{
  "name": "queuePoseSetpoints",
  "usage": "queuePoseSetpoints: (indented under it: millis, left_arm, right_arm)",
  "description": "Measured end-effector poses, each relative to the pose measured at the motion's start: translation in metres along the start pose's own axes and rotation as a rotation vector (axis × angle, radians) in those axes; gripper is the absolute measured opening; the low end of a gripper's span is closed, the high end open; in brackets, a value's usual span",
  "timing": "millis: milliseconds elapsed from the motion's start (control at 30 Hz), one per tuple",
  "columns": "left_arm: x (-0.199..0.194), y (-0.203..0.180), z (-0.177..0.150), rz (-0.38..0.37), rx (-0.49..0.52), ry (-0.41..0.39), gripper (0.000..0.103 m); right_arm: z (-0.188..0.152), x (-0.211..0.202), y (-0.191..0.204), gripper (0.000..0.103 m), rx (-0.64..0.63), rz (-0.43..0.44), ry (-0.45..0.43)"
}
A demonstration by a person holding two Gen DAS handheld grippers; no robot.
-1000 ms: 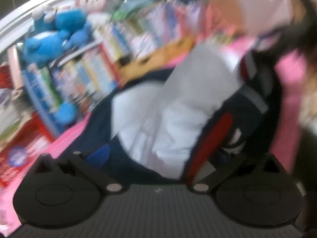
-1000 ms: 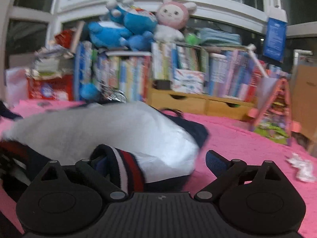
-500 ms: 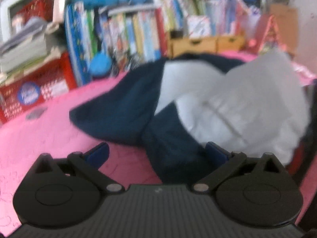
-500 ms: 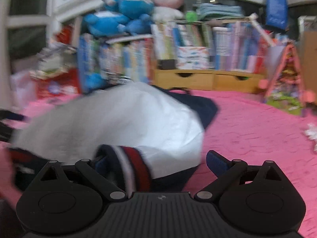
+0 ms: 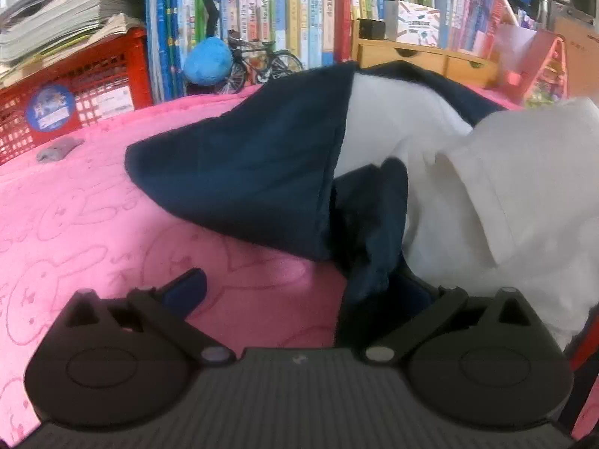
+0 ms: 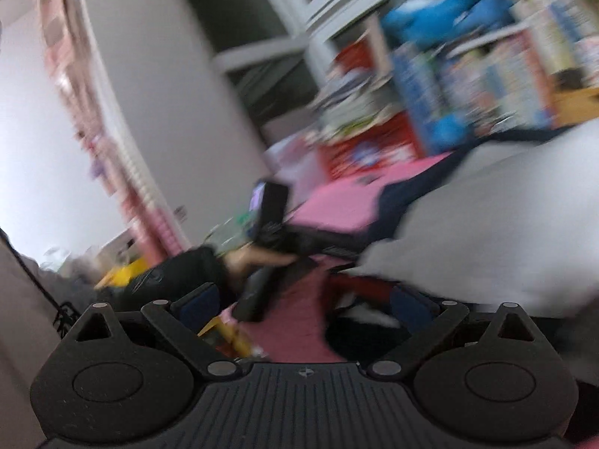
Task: Fold clothes
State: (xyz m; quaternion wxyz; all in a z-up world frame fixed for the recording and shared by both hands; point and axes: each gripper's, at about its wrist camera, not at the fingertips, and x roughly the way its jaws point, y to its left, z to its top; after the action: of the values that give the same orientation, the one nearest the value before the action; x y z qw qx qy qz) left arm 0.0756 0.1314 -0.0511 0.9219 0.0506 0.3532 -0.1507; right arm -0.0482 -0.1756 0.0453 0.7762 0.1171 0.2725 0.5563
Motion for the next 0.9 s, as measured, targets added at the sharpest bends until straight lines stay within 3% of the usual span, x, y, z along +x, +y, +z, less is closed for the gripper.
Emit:
queuePoseSetpoints:
  millis: [133, 200, 300, 467, 533, 567, 700, 867, 900]
  left_arm:
    - [0.002, -0.002, 0.003, 0.004, 0.009, 0.02, 0.103]
    - [0.003, -0.002, 0.004, 0.005, 0.01, 0.026, 0.103]
    - [0.003, -0.002, 0.004, 0.005, 0.012, 0.026, 0.103]
    - [0.003, -0.002, 0.003, 0.006, 0.012, 0.021, 0.103]
    - [0.002, -0.002, 0.003, 0.002, 0.016, 0.018, 0.103]
    - [0.002, -0.002, 0.002, 0.0, 0.019, 0.016, 0.103]
    - [0.001, -0.001, 0.001, -0.008, 0.027, 0.01, 0.103]
    - [0.001, -0.003, 0.001, -0.001, 0.022, 0.005, 0.103]
    - [0.002, -0.003, 0.002, -0.001, 0.022, 0.006, 0.103]
  right_arm:
    - [-0.009, 0.057, 0.005, 0.096, 0.029, 0.101, 0.113]
    - [-0.012, 0.08, 0.001, 0.096, 0.058, 0.087, 0.164]
    - [-0.012, 0.095, 0.001, 0.089, 0.033, -0.026, 0.165]
    - [-0.015, 0.119, 0.011, 0.089, -0.115, -0.255, 0.151]
    - [-0.02, 0.132, 0.016, 0.091, -0.177, -0.303, 0.165]
    - [-0.023, 0.136, 0.019, 0.091, -0.196, -0.292, 0.174]
    - [-0.02, 0.119, 0.023, 0.096, -0.156, -0.111, 0.187]
    - [-0.008, 0.071, 0.024, 0.096, -0.048, 0.175, 0.12]
    - [-0.007, 0.064, 0.027, 0.1, -0.053, 0.19, 0.106]
